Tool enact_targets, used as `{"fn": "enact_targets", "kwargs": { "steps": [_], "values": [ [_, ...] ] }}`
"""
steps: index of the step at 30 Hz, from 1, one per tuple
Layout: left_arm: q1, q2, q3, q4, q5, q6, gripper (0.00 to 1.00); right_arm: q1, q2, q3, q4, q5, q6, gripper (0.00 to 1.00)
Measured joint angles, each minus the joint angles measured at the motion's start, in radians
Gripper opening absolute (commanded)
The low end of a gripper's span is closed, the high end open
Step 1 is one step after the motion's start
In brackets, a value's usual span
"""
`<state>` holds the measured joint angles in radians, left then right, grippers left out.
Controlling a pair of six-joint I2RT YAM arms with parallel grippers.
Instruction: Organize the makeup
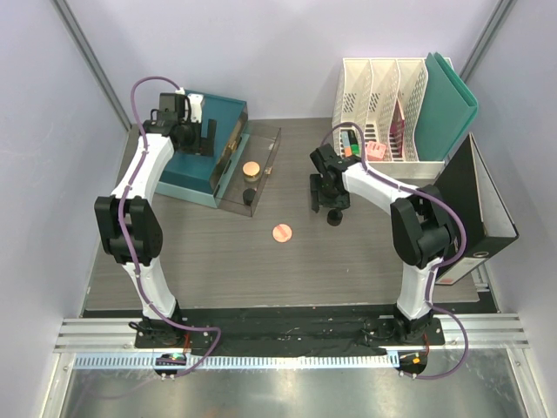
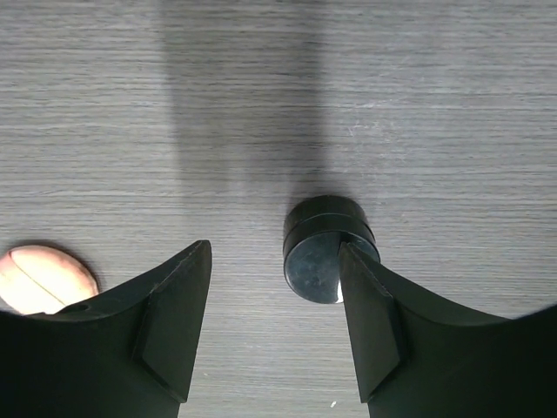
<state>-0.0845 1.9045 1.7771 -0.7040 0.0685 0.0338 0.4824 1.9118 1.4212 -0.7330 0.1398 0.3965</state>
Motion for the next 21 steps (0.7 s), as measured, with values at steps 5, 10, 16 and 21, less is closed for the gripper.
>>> {"fn": "enact_targets", "kwargs": {
  "steps": [5, 10, 16, 21],
  "values": [
    [0.0, 0.0, 0.0, 0.0, 0.0, 0.0, 1.0, 0.0, 0.002, 0.0, -0.001, 0.025, -0.001, 0.65],
    [0.0, 0.0, 0.0, 0.0, 0.0, 0.0, 1.0, 0.0, 0.004, -0.001, -0.007, 0.053, -0.002, 0.65],
    [0.0, 0.0, 0.0, 0.0, 0.0, 0.0, 1.0, 0.0, 0.007, -0.014, -0.018, 0.086, -0.005, 0.65],
    [0.0, 0.0, -0.002, 0.002, 0.0, 0.0, 1.0, 0.0, 0.034, -0.051, -0.036, 0.084, -0.005, 0.58]
  ]
}}
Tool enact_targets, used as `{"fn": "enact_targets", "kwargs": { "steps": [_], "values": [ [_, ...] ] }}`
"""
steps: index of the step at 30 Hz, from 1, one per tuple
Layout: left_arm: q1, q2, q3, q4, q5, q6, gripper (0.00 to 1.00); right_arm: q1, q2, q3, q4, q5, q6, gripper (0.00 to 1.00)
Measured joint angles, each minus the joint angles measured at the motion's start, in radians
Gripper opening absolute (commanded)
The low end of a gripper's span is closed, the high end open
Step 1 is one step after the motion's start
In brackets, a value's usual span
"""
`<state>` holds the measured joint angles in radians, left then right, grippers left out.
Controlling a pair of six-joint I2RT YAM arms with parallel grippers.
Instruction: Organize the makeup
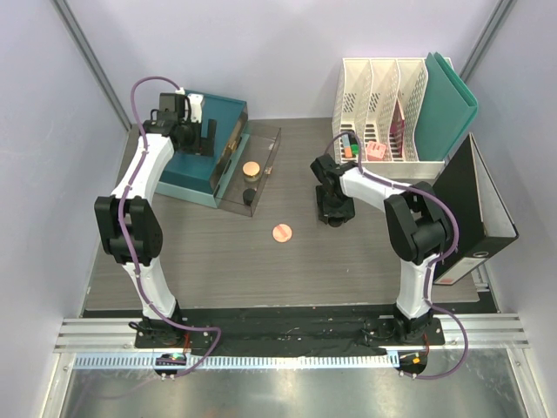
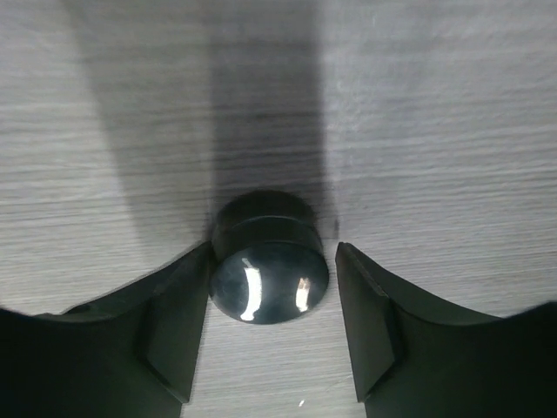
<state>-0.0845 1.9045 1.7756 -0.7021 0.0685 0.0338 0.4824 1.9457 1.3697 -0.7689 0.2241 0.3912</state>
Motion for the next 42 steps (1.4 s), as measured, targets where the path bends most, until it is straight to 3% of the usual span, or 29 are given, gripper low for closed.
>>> {"fn": "enact_targets", "kwargs": {
  "steps": [2, 4, 7, 17, 25, 34, 42],
  "values": [
    [0.0, 0.0, -0.002, 0.002, 0.0, 0.0, 1.0, 0.0, 0.007, -0.006, -0.002, -0.009, 0.001, 0.42],
    [0.0, 0.0, -0.003, 0.007, 0.0, 0.0, 1.0, 0.0, 0.007, -0.005, -0.005, -0.009, -0.001, 0.13],
    [0.0, 0.0, -0.003, 0.01, 0.0, 0.0, 1.0, -0.001, 0.006, -0.003, 0.0, -0.015, 0.004, 0.01],
    [0.0, 0.0, -0.003, 0.01, 0.0, 0.0, 1.0, -0.001, 0.029, 0.116, -0.011, -0.066, 0.005, 0.01],
    [0.0, 0.0, -0.003, 0.01, 0.001, 0.0, 1.0, -0.001, 0.159, 0.462, -0.011, -0.101, -0.006, 0.01],
    [0.0, 0.0, -0.003, 0.01, 0.002, 0.0, 1.0, 0.01, 0.426, 0.99, -0.052, -0.143, -0.019, 0.01],
    [0.0, 0.0, -0.005, 0.012, 0.002, 0.0, 1.0, 0.056, 0.449, 1.056, -0.038, -0.181, -0.026, 0.02]
  ]
}}
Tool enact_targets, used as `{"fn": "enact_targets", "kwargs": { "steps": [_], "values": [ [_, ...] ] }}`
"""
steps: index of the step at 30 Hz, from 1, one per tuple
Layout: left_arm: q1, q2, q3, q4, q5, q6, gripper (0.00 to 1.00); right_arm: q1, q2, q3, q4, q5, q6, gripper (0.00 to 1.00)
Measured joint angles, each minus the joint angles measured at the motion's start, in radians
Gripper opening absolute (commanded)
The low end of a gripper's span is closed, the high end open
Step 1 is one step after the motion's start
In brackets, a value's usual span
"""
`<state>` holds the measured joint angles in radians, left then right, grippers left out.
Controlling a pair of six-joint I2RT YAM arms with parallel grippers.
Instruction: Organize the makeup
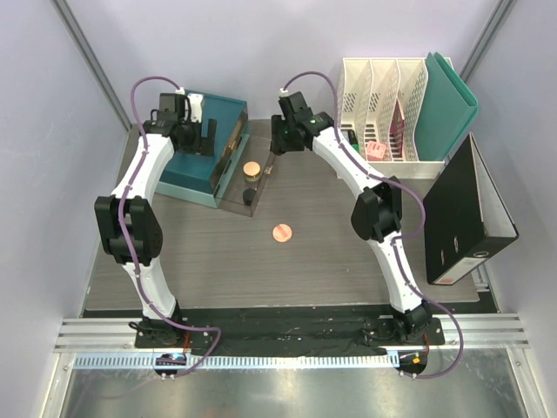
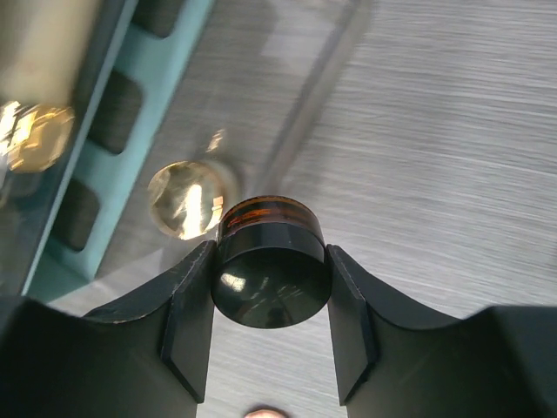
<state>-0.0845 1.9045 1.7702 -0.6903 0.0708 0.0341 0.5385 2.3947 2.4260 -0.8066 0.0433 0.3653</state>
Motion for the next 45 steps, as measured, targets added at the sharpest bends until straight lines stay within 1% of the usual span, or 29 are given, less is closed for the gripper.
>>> {"fn": "enact_targets", "kwargs": {
  "steps": [10, 13, 14, 18, 19, 20, 22, 23, 26, 28, 34, 36, 42, 45],
  "values": [
    [0.0, 0.0, -0.002, 0.004, 0.001, 0.0, 1.0, 0.117, 0.002, 0.0, 0.055, -0.085, -0.024, 0.06],
    [0.0, 0.0, -0.005, 0.011, 0.002, 0.0, 1.0, 0.141, 0.003, -0.014, 0.067, -0.114, -0.023, 0.11],
    [0.0, 0.0, -0.005, 0.012, 0.002, 0.0, 1.0, 0.146, 0.003, -0.025, 0.072, -0.12, -0.023, 0.15],
    [0.0, 0.0, -0.007, 0.018, 0.002, 0.0, 1.0, 0.153, 0.008, -0.077, 0.076, -0.135, -0.023, 0.24],
    [0.0, -0.001, -0.007, 0.018, 0.002, 0.0, 1.0, 0.153, 0.01, -0.088, 0.076, -0.135, -0.023, 0.27],
    [0.0, -0.001, -0.008, 0.018, 0.002, 0.0, 1.0, 0.153, 0.014, -0.1, 0.075, -0.135, -0.023, 0.34],
    [0.0, -0.002, -0.009, 0.019, 0.002, 0.0, 1.0, 0.153, 0.029, -0.111, 0.072, -0.135, -0.022, 0.42],
    [0.0, -0.002, -0.009, 0.02, 0.002, 0.0, 1.0, 0.153, 0.036, -0.113, 0.079, -0.141, -0.02, 0.48],
    [0.0, -0.003, -0.01, 0.021, 0.002, 0.0, 1.0, 0.153, 0.045, -0.113, 0.096, -0.143, -0.019, 0.55],
    [0.0, -0.004, -0.011, 0.022, 0.002, 0.0, 1.0, 0.155, 0.045, -0.113, 0.095, -0.144, -0.02, 0.57],
    [0.0, -0.006, -0.015, 0.026, 0.002, 0.0, 1.0, 0.155, 0.045, -0.113, 0.1, -0.147, -0.019, 0.59],
    [0.0, -0.008, -0.018, 0.029, 0.002, 0.0, 1.0, 0.155, 0.045, -0.114, 0.103, -0.146, -0.019, 0.62],
    [0.0, -0.011, -0.024, 0.035, 0.003, 0.0, 1.0, 0.155, 0.041, -0.12, 0.113, -0.141, -0.019, 0.62],
    [0.0, -0.013, -0.027, 0.038, 0.003, 0.0, 1.0, 0.155, 0.014, -0.151, 0.118, -0.127, -0.019, 0.61]
  ]
}}
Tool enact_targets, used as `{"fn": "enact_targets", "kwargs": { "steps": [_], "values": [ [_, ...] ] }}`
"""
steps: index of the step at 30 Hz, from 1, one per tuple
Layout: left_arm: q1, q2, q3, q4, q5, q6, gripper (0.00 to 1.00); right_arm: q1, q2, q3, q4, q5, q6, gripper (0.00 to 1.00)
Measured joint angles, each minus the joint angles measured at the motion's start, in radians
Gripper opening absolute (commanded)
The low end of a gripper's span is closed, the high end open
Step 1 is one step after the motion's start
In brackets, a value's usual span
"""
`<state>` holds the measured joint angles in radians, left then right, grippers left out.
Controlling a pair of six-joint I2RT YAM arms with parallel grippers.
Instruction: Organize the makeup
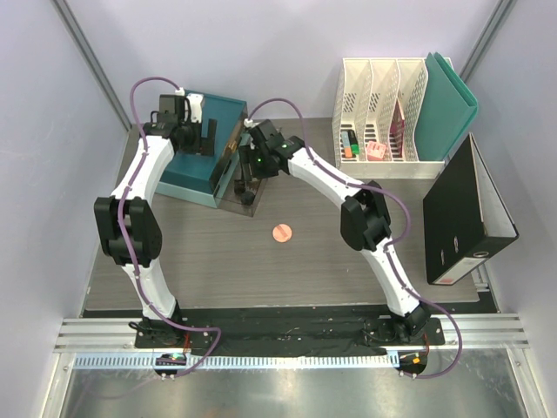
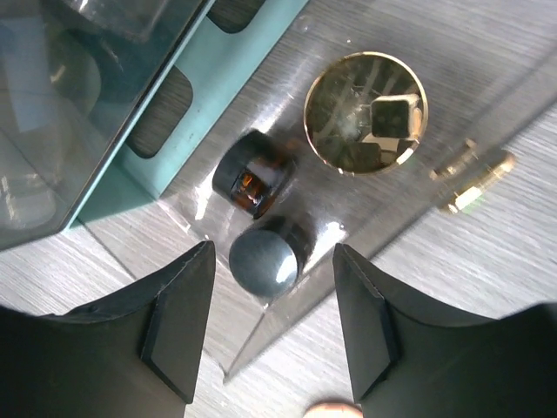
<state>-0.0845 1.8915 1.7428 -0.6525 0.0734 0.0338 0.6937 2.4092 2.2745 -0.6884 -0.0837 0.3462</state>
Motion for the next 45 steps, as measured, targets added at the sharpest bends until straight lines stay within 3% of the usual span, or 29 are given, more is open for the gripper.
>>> {"fn": "enact_targets", "kwargs": {
  "steps": [15, 22, 32, 36, 45],
  "values": [
    [0.0, -0.011, -0.024, 0.024, 0.002, 0.0, 1.0, -0.002, -0.502, -0.548, -0.023, 0.057, -0.084, 0.54],
    [0.0, -0.011, -0.024, 0.023, 0.003, 0.0, 1.0, 0.004, -0.459, -0.708, -0.059, 0.04, -0.094, 0.51],
    [0.0, -0.011, -0.024, 0.023, 0.002, 0.0, 1.0, 0.032, -0.333, -0.709, -0.071, -0.002, -0.111, 0.48],
    [0.0, -0.013, -0.025, 0.023, 0.003, 0.001, 1.0, 0.033, -0.307, -0.688, -0.075, -0.008, -0.118, 0.05],
    [0.0, -0.013, -0.025, 0.023, 0.002, 0.001, 1.0, 0.039, -0.297, -0.673, -0.08, 0.05, -0.101, 0.01]
  ]
}}
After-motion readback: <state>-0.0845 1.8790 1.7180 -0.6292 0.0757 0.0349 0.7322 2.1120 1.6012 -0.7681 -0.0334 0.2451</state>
